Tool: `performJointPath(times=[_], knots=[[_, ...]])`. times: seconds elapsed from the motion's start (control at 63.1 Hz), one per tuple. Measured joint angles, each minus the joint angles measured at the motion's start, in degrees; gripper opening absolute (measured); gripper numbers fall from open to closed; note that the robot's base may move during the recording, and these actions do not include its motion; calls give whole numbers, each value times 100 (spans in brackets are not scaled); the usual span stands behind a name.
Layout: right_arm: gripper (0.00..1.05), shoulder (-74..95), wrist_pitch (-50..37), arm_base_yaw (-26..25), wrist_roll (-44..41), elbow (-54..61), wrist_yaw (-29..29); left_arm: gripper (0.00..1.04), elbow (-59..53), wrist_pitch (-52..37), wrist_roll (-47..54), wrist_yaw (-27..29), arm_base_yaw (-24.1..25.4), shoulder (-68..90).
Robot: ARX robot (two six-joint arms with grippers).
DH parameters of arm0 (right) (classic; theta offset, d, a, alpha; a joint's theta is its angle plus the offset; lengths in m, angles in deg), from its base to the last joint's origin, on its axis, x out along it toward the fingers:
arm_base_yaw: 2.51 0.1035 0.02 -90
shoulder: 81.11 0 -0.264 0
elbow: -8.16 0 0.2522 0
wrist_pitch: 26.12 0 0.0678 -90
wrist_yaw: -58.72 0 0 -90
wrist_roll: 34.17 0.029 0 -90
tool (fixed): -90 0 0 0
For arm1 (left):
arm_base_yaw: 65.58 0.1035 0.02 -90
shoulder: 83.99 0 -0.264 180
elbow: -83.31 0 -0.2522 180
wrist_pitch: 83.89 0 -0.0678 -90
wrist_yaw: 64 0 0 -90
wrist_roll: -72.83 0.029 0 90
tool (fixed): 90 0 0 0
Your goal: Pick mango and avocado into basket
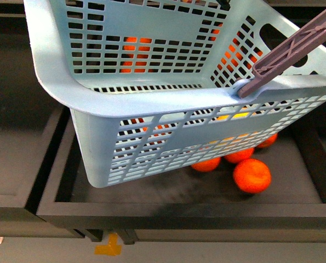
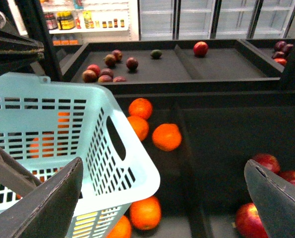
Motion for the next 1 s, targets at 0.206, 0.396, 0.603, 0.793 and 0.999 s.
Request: performJointPath(times=[0.206,0.396,0.603,0.793,0.999], knots=[[96,0,-2,0,0,0,7,5,0,0,2,-7,0,0],[96,0,-2,-2,0,0,11,5,2,0,35,15,4,0],[96,2,-2,0,0,-2,4,5,2,0,11,4,2,0],[96,7,0,0,0,2,7,5,0,2,11,0,2,0],[96,0,-2,0,0,0,7,5,2,0,11,4,2,0]])
